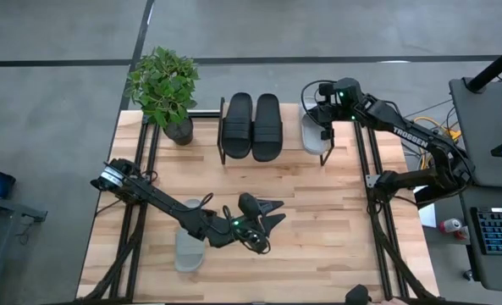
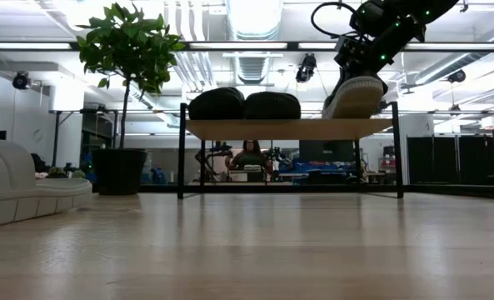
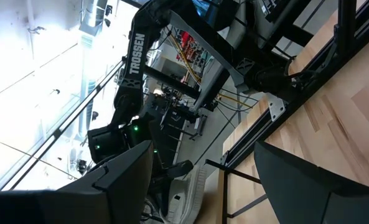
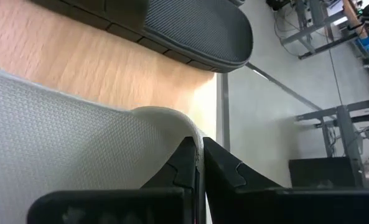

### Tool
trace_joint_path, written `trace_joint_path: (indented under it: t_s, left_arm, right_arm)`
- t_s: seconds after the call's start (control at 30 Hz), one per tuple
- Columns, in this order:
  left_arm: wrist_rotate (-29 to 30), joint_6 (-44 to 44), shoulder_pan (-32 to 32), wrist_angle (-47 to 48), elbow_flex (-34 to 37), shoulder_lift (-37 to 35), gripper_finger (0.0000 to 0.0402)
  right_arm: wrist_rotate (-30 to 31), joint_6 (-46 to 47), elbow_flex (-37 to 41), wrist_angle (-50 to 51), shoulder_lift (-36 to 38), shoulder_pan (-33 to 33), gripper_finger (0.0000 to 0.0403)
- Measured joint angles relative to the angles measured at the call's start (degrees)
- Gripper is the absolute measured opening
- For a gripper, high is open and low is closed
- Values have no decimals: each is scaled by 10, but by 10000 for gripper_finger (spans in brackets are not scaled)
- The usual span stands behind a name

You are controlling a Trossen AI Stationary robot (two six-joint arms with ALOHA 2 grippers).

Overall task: Pick and place slides into the shelf
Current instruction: Put the right gray slide on the shelf

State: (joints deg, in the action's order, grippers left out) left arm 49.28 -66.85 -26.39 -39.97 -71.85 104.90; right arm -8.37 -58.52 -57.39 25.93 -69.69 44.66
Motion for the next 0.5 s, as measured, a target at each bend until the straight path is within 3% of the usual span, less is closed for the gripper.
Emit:
trace_joint_path:
  t_s: [0.23, 0.5]
  left_arm:
    - [1, 0, 0, 0, 0, 0, 264]
    - [2, 0, 0, 0, 0, 0, 264]
  right_arm:
    - [20, 1, 0, 25, 0, 0, 13]
    - [44, 23, 0, 36, 0, 0, 43]
